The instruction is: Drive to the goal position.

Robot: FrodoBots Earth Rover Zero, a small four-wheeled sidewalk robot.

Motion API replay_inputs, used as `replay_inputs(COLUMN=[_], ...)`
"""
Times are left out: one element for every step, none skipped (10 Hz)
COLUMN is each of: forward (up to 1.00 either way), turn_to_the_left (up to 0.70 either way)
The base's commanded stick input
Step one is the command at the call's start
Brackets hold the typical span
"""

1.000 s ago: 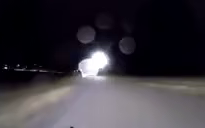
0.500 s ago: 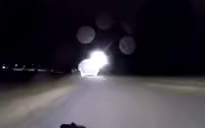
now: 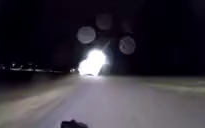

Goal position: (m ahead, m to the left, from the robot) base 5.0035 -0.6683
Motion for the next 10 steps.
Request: replay_inputs(forward=[1.0,1.0,1.0,1.0,1.0,1.0,1.0,1.0,1.0,1.0], turn_to_the_left=[0.0,0.0,0.0,0.0,0.01,0.03,0.4,0.4,0.3,0.03])
